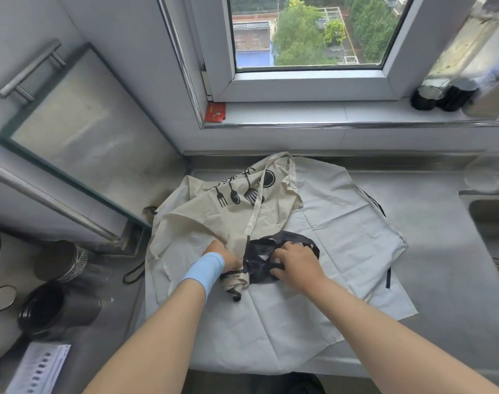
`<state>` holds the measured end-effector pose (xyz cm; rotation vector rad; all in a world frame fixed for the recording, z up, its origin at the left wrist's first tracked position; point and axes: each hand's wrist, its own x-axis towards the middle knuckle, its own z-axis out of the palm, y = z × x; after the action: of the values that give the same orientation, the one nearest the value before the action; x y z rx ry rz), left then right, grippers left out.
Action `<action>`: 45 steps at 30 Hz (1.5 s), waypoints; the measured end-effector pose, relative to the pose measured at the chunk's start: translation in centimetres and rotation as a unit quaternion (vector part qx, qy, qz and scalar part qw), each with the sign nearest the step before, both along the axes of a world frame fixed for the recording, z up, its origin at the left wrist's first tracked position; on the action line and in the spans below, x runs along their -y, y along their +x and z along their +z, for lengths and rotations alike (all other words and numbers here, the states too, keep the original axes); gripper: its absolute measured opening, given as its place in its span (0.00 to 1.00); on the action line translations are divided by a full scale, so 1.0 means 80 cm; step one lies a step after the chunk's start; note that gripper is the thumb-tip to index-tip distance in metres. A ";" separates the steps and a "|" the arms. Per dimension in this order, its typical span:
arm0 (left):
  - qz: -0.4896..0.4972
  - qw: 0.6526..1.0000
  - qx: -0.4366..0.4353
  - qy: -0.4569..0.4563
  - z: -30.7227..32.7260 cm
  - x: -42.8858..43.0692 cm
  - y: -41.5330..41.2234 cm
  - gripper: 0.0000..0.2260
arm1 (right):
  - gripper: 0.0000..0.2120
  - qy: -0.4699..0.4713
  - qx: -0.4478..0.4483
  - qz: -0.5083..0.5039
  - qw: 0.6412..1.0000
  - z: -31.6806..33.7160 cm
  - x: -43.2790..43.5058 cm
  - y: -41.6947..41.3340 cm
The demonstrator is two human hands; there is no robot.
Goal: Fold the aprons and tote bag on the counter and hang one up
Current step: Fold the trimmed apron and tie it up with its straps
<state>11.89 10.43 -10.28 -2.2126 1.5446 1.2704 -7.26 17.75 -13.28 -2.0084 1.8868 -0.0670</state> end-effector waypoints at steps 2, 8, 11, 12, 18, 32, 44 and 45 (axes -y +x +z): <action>-0.004 1.000 -0.021 0.005 0.001 -0.003 -0.001 0.17 | 0.10 0.004 0.002 -0.006 1.000 0.002 0.004 0.003; 0.153 0.927 -0.338 0.050 0.011 -0.020 0.024 0.13 | 0.07 0.013 0.152 -0.179 0.972 0.012 0.006 0.000; 0.183 0.846 -0.488 0.114 0.031 -0.035 0.032 0.11 | 0.08 0.084 0.258 -0.202 0.941 0.032 0.011 0.004; 0.181 0.833 -0.509 0.121 0.033 -0.039 0.034 0.12 | 0.09 0.100 0.293 -0.198 0.930 0.041 0.013 0.009; 0.143 0.821 -0.540 0.116 0.042 -0.052 0.029 0.17 | 0.06 0.134 0.435 -0.216 0.864 0.067 0.021 0.040; 0.166 0.895 -0.415 0.020 0.031 -0.034 0.010 0.14 | 0.09 0.189 0.422 -0.293 0.837 0.072 0.027 0.029; 0.099 0.985 -0.130 -0.062 -0.012 -0.035 0.016 0.12 | 0.17 0.043 -0.006 -0.185 0.982 0.006 0.037 -0.019; 0.093 0.986 -0.124 -0.063 -0.012 -0.036 0.015 0.12 | 0.14 0.037 0.009 -0.177 0.983 0.003 0.038 -0.019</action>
<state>13.09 13.30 -11.21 -2.4035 1.5692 1.5981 -8.80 14.74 -13.01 -1.5985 2.1796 -0.1071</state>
